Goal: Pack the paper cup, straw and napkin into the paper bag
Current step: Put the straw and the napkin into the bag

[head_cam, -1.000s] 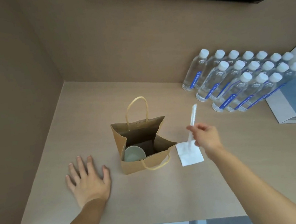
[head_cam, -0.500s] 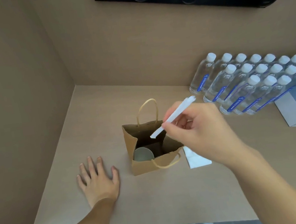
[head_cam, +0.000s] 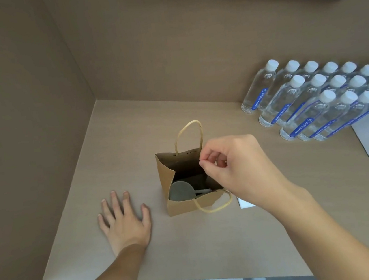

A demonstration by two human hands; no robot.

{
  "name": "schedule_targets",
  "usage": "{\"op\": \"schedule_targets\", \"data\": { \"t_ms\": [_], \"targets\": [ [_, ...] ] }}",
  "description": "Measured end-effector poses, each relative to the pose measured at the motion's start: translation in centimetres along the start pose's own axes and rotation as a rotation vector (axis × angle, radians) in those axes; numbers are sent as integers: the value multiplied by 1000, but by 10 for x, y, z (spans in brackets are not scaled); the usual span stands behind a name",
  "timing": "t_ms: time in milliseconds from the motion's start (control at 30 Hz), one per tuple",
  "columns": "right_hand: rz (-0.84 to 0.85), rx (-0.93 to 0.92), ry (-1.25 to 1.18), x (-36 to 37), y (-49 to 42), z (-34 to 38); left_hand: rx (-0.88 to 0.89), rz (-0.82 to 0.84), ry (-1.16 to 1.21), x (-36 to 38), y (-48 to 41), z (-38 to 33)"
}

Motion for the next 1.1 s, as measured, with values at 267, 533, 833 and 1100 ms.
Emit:
{"op": "schedule_targets", "data": {
  "t_ms": [267,533,833,1100],
  "targets": [
    [-156,97,-28,-42,2,-27,7,-19,21,2,-1,1],
    [213,508,136,59,17,-159,6,-15,27,4,-2,3],
    [449,595,387,139,53,-215,10,-7,12,2,-1,2],
    [489,584,328,125,40,-220,10,-1,4,2,-2,2]
  ]
}}
Point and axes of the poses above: each hand's wrist, its own y-axis away from the middle knuckle, its own x-axis out of the palm, z = x × y, the point moved 5 cm from there along -y, towards the middle knuckle, and after that the axes turned 6 degrees about y, right-handed, at the moved point
